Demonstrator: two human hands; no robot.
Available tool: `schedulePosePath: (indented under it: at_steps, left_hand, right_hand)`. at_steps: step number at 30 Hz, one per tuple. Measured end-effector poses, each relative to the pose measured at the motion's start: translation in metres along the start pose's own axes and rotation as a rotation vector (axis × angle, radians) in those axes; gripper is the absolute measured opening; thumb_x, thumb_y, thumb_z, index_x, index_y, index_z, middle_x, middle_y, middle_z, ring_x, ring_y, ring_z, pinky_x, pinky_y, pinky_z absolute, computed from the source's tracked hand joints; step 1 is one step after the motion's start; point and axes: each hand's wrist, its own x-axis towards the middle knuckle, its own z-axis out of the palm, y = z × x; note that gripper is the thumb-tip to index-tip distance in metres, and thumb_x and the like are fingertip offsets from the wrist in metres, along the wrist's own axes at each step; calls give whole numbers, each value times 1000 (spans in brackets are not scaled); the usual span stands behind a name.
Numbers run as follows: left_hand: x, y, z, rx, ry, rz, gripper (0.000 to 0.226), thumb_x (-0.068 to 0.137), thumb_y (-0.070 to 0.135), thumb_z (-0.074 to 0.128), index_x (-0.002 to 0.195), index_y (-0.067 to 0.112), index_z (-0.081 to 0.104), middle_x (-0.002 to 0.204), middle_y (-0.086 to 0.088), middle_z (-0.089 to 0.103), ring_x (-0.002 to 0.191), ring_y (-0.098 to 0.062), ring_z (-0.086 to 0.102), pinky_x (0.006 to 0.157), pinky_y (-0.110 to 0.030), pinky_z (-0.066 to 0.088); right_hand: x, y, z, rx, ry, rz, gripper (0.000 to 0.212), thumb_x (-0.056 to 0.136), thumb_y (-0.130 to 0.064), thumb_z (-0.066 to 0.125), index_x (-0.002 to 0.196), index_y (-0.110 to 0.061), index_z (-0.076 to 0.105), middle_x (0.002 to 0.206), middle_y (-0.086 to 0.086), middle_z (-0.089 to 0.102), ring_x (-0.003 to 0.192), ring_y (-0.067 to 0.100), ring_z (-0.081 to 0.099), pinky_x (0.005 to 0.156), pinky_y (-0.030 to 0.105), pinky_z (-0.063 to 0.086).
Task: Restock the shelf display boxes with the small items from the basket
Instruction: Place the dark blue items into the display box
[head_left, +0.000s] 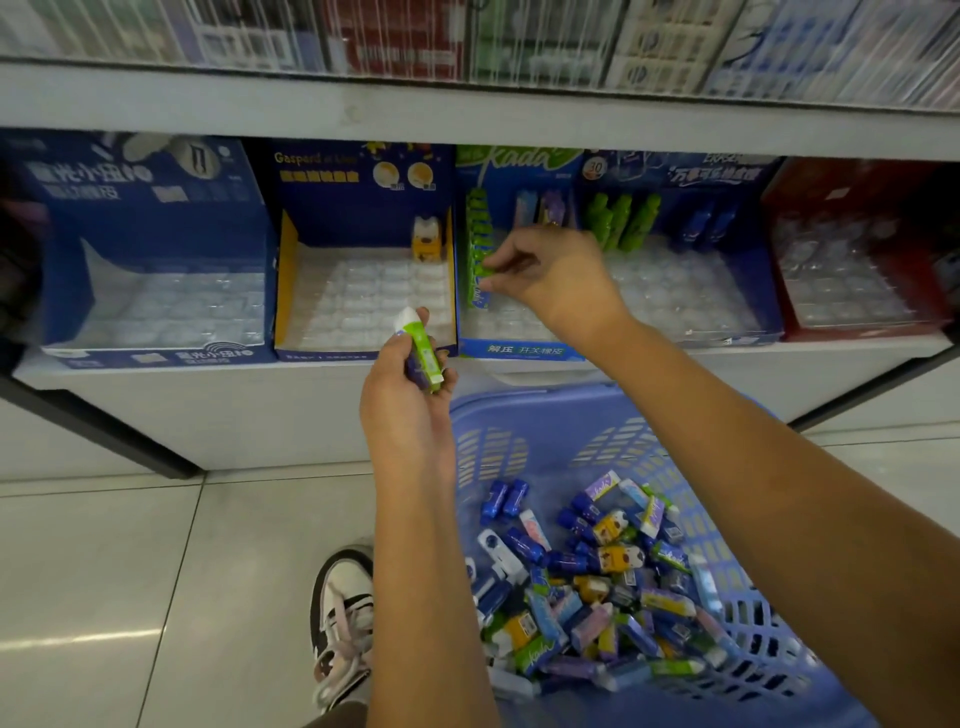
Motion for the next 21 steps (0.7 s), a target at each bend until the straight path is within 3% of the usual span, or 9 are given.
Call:
schedulePosePath:
  at_steps: [2,5,8,10,14,17,19,21]
  left_hand:
    - [-1,-2,1,127,11,22,19,96,20,50,88,20,67,69,11,61,67,-3,54,65,-18,42]
    - [-5,-3,4,232,-24,72,15,93,20,55,81,23,63,63,12,56,60,0,50,65,-18,38]
    - [-9,-3,5,155,-89,81,9,92,17,59,86,18,66,70,8,64,67,-3,59,65,-15,47]
    - [-10,-4,5,122,-127,82,6,91,15,61,87,15,65,81,3,70,78,-6,66,70,-17,51]
    - [-13,-5,6,119,-157,94,14,90,11,62,103,8,66,100,-7,73,96,-15,69,77,-19,53]
    - [-15,-6,10,160,-217,107,22,90,11,62,110,3,64,101,-9,73,95,-17,70,80,-21,54]
    - [-18,-9,13,375,-196,206,20,90,14,62,109,8,65,97,-4,74,93,-13,70,78,-17,54]
    - [-19,-13,16,783,-144,412,24,92,22,60,115,13,63,104,1,70,98,-8,65,80,-12,50]
  right_hand:
    - [-4,1,2,-73,41,-85,17,75,-7,77,90,1,73,86,10,62,75,13,57,72,16,48]
    - [-8,0,1,-164,29,-153,20,79,-10,74,96,2,73,92,15,60,75,11,52,69,0,35]
    - [-14,-6,-5,-176,13,-126,24,82,-10,70,105,-3,70,96,8,57,78,10,52,76,7,41]
    - [-24,-12,-11,-39,5,-5,22,86,-10,66,108,-10,67,89,-1,58,73,7,56,74,16,48]
    - [-53,-25,-22,544,-158,247,15,87,-8,64,101,-12,64,82,3,66,62,9,67,63,20,56]
    - [-65,-29,-25,656,-107,278,18,83,-5,68,99,-13,66,83,6,68,66,12,68,66,21,57]
    - [-62,-30,-28,623,-3,269,13,83,-5,68,94,-13,67,80,5,69,64,9,67,66,17,55]
    - [-54,-28,-32,491,69,213,13,85,-5,66,95,-14,66,80,-1,68,65,2,64,66,14,53]
